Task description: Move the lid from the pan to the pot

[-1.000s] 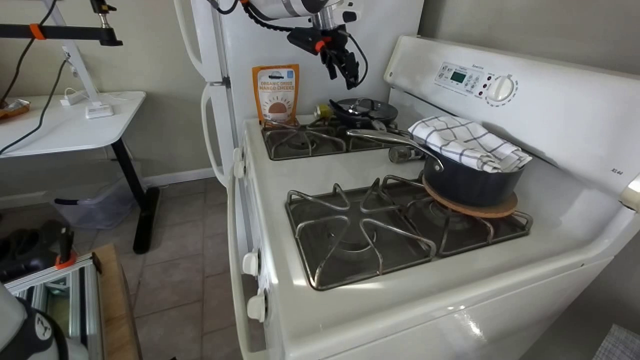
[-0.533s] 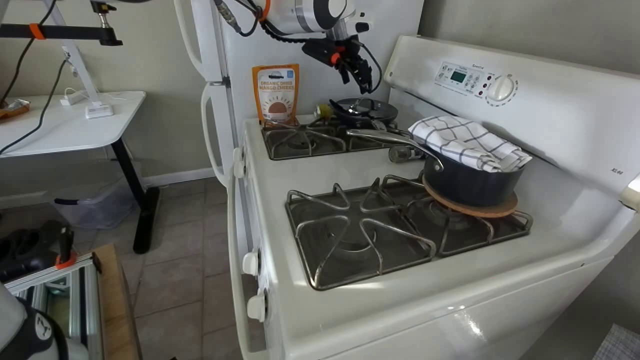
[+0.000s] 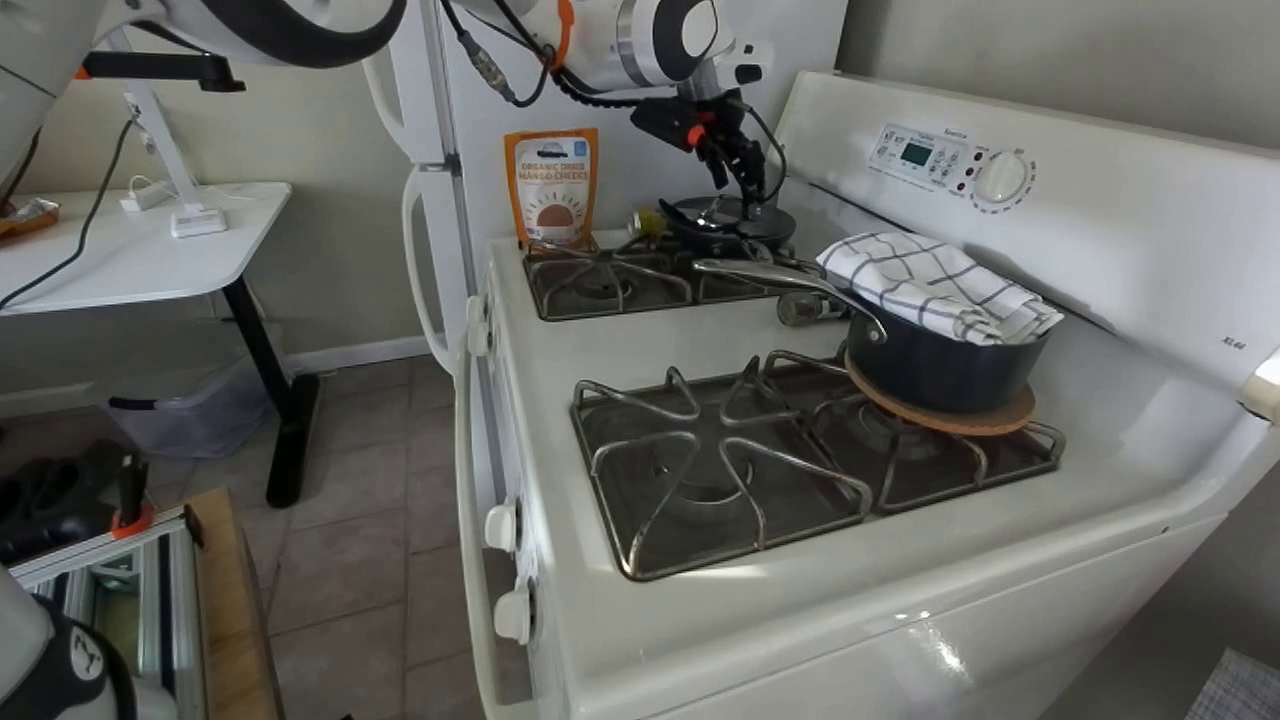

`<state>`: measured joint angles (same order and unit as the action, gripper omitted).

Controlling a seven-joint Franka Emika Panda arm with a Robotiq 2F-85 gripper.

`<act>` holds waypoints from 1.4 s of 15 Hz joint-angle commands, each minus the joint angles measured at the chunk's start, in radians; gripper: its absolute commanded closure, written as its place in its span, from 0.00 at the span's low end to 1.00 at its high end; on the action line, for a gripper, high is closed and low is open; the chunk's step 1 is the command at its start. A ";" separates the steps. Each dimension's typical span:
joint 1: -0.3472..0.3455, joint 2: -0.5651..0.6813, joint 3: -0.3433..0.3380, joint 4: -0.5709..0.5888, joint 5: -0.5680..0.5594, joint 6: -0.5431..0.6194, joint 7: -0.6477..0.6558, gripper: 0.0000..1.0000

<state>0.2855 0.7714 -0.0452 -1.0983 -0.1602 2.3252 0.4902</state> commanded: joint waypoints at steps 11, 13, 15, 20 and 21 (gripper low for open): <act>-0.022 0.019 0.030 0.082 0.053 -0.122 -0.037 0.96; -0.029 0.006 0.043 0.083 0.076 -0.112 -0.038 0.96; -0.028 -0.013 0.043 0.083 0.080 -0.107 -0.030 0.97; -0.023 -0.078 0.027 0.051 0.063 -0.108 -0.022 0.97; -0.022 -0.103 0.022 0.028 0.059 -0.094 -0.012 0.97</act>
<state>0.2666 0.7404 -0.0196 -1.0089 -0.1009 2.2226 0.4700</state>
